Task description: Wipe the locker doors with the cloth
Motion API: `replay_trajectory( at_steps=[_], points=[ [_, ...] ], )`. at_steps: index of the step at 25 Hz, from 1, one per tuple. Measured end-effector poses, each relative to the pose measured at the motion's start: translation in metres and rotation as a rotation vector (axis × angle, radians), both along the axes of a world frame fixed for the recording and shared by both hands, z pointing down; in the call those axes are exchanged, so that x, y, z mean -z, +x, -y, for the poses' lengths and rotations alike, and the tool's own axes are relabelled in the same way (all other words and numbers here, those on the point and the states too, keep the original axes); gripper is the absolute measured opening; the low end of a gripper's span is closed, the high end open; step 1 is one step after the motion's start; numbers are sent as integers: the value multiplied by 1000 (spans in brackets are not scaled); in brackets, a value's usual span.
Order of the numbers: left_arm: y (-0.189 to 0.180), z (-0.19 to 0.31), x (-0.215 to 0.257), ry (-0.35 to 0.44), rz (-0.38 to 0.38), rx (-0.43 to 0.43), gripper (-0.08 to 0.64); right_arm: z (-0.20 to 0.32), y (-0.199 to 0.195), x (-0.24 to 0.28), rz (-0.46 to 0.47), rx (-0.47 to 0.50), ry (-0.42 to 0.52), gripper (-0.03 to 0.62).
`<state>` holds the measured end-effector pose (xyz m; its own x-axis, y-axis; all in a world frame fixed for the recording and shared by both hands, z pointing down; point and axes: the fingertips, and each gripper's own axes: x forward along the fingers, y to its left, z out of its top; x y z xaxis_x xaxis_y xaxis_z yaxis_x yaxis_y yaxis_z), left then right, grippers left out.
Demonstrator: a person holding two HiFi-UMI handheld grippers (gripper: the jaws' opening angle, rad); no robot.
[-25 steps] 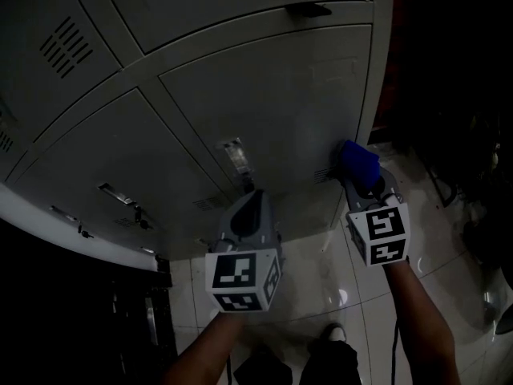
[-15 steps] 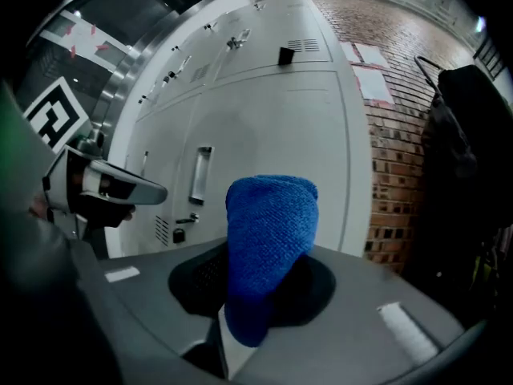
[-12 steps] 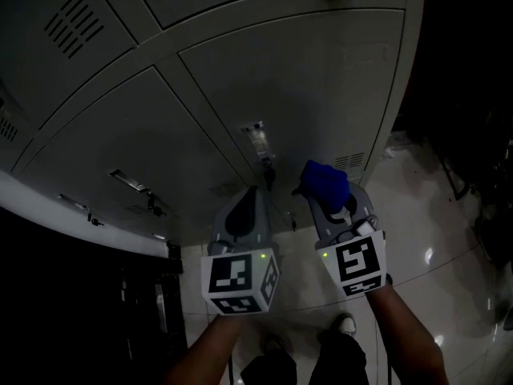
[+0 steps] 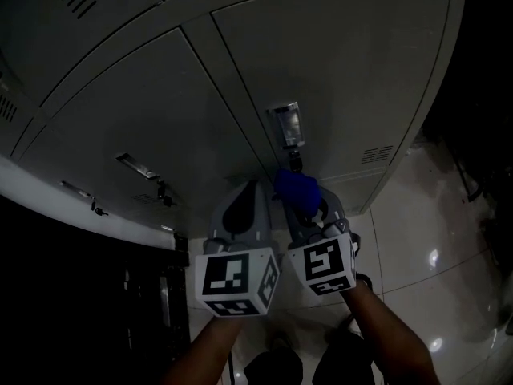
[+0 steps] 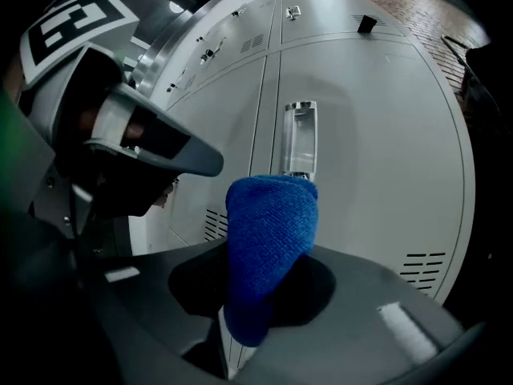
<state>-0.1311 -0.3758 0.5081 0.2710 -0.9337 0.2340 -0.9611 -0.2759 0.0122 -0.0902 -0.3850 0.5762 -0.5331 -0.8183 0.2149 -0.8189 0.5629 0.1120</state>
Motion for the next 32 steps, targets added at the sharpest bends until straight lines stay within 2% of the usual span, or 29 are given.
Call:
replay_trajectory(
  at_steps=[5,9,23,32],
  points=[
    [1,8,-9,1,-1,-2,-5,8,2,-4,-9,-2,31,84],
    [13,13,-14,-4,-7,-11,-5,11,20,-5,-1,-10,40,84],
    [84,31,-13,-6,3,-54,-5,37,137,-15,-21,-139,4,84],
    [119,36,-13,-21,9,-62,-5,44,201,-20,-57,-189,-19,84]
  ],
)
